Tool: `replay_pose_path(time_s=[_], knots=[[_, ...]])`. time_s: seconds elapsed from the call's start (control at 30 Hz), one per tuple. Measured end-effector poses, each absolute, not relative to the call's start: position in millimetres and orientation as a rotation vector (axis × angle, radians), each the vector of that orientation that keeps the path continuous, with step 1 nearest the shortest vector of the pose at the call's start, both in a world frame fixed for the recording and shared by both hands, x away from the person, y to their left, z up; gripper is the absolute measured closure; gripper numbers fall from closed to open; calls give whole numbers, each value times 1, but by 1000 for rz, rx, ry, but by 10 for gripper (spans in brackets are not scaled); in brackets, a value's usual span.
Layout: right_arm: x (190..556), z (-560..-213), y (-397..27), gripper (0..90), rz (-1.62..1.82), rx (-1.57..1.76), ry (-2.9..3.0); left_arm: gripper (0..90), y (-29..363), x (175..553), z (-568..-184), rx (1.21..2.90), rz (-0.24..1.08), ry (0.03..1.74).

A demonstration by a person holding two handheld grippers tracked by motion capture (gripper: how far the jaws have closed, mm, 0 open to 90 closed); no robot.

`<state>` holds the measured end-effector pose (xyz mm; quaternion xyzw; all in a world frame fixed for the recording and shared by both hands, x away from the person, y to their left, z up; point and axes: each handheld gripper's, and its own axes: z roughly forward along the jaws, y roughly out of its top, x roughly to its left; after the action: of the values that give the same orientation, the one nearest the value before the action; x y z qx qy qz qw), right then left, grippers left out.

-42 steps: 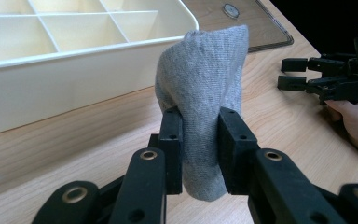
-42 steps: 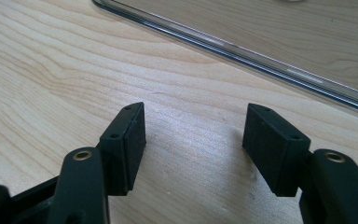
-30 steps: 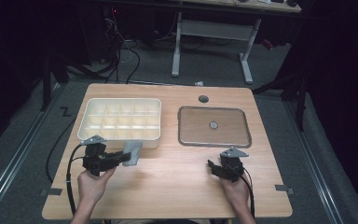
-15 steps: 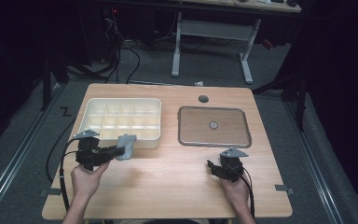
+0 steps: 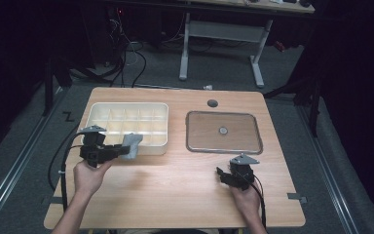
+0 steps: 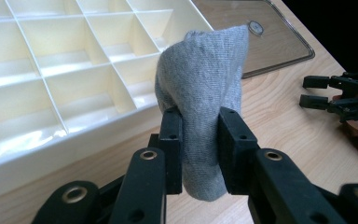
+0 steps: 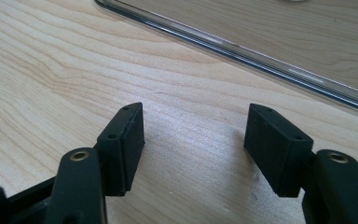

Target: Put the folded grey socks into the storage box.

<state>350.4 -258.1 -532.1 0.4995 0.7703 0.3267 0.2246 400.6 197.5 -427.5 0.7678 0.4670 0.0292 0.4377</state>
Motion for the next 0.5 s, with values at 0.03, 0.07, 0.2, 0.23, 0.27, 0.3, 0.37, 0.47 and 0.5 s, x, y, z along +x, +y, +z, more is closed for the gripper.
replay_pose_path(time_s=[0.03,0.07,0.2,0.23,0.27,0.3,0.37,0.47,0.5], knots=[[350,-532,-258,382,902,1378,2125,731,196,401,-427,1912,79,1158],[350,-532,-258,382,902,1377,2126,731,195,403,-425,1933,98,1156],[350,-532,-258,382,902,1377,2125,731,193,409,-424,1948,100,1154],[350,-532,-258,382,901,1378,2125,731,193,412,-423,1941,95,1157],[350,-532,-258,382,901,1378,2125,731,194,413,-423,1938,88,1158],[350,-532,-258,382,902,1378,2125,731,193,415,-423,1941,90,1160],[350,-532,-258,381,902,1377,2126,731,193,418,-423,1945,101,1162],[350,-532,-258,381,902,1378,2126,731,193,423,-423,1947,102,1170],[350,-532,-258,381,902,1378,2126,731,193,425,-422,1946,100,1174]])
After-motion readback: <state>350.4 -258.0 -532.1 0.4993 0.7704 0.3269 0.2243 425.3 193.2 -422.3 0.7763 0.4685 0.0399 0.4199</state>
